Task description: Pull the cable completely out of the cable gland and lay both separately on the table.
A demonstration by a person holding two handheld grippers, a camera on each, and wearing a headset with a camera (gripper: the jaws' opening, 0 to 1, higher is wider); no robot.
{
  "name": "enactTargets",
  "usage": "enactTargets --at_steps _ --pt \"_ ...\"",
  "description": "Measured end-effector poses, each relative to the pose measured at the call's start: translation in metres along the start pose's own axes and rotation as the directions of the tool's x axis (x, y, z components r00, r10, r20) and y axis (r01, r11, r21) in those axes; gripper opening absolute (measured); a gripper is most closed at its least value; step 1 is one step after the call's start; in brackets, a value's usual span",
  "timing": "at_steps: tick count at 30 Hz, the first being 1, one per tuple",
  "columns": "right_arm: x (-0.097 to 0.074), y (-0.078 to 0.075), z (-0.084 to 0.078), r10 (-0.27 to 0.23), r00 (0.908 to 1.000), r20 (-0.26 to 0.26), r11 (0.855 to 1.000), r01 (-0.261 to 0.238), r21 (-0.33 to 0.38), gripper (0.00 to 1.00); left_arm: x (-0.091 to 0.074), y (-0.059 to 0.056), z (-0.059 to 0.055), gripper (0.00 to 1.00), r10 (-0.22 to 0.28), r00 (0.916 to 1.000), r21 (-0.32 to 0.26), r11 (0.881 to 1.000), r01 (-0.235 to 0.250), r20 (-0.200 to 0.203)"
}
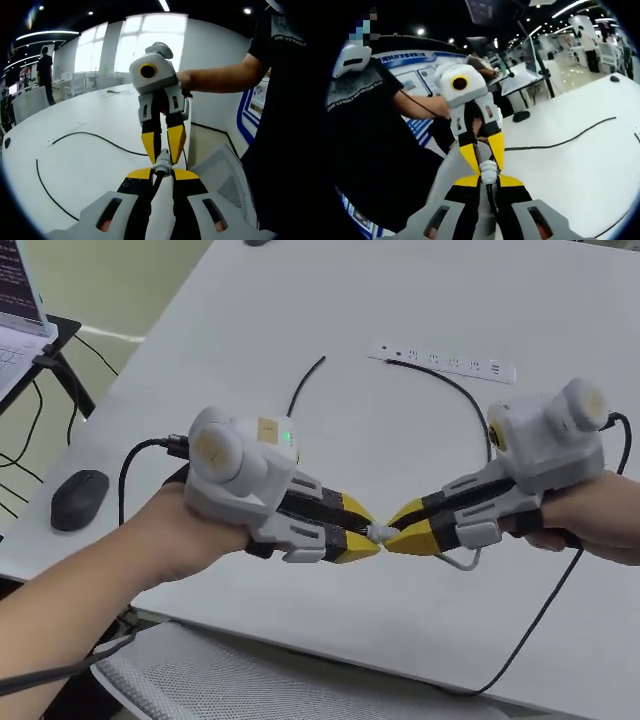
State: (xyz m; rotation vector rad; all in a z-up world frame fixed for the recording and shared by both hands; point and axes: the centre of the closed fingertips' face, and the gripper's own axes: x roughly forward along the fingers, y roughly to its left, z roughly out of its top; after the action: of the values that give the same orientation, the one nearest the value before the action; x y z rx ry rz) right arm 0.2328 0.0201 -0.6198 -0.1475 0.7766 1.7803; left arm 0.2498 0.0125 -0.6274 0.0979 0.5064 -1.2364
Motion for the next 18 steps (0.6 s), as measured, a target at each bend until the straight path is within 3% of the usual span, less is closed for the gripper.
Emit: enactTargets --at_steps 3,7,12,13,18 --pt "0.0014 0.0007 -0.0015 -0.065 0.9976 -0.024 0.992 0.062 -0.112 0.07 0.0006 -0.0014 -0.0015 0.14 -0.005 1.0000 -0.040 0.999 0.006 0.005" --pt "0.0017 0.0008 -0.0033 -0.161 0.9858 -0.048 0.952 0.142 -0.272 0.07 0.0011 -0.0034 -0.0020 0.14 -0.014 0.9999 -0.081 0.997 0.015 0.007" --pt "0.0011 -0.0016 -0.0050 -0.277 0.9579 -0.075 0.876 0.220 -0.430 0.07 0.0021 -0.0042 -0.0018 0.14 -0.013 0.9999 -0.139 0.990 0.013 0.006" --pt "0.0011 -0.0017 -0.0047 -0.300 0.9511 -0.072 0.854 0.235 -0.464 0.07 0.0019 -0.0043 -0.0016 0.14 -0.011 0.9999 -0.150 0.989 0.012 0.008" --pt "-0.0005 -0.0051 -0.0012 -0.364 0.9313 -0.015 0.778 0.295 -0.555 0.07 -0.0014 -0.0036 0.0010 0.14 -0.005 0.9997 -0.197 0.980 0.010 0.025"
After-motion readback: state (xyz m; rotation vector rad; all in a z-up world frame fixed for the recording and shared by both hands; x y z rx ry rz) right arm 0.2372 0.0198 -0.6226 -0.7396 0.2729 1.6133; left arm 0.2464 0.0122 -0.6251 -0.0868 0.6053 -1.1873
